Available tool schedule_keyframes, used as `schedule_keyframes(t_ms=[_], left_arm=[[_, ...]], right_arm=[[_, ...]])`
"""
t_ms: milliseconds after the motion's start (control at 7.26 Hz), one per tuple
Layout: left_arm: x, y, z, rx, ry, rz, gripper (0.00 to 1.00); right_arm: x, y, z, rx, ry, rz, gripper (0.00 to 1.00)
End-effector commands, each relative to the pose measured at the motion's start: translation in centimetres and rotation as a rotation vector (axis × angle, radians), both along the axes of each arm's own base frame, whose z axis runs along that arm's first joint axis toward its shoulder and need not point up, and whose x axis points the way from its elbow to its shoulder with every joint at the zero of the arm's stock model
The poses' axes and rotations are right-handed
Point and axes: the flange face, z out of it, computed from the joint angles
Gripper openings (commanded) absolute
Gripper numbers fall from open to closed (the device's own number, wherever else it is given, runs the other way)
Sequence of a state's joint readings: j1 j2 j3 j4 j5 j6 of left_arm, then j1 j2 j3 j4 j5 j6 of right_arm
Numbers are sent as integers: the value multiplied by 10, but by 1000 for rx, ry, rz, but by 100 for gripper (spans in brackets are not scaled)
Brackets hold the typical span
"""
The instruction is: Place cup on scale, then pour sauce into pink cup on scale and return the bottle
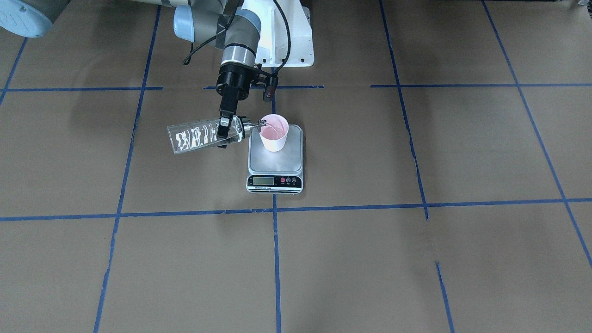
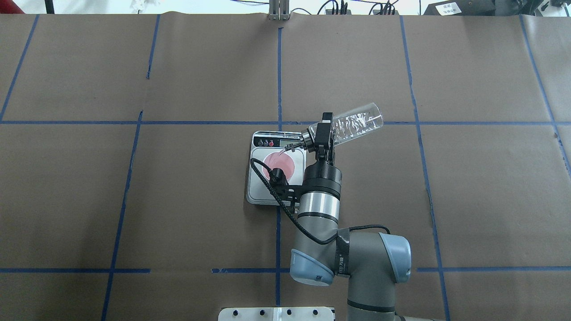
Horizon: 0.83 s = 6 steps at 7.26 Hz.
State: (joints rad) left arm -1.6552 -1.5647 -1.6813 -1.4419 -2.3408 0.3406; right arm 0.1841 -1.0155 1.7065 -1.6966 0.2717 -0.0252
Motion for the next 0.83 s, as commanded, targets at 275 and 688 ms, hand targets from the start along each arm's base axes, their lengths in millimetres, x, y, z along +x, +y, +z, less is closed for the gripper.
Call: schedule_keyframes(t_ms=[275,688], left_arm=[[0,0,0,3,0,1,100],[0,0,-1,4,0,1,100]], right_arm=[[21,4,-25,-35,-175,-11,0],[27,13,-17,-76,-506,33,0]])
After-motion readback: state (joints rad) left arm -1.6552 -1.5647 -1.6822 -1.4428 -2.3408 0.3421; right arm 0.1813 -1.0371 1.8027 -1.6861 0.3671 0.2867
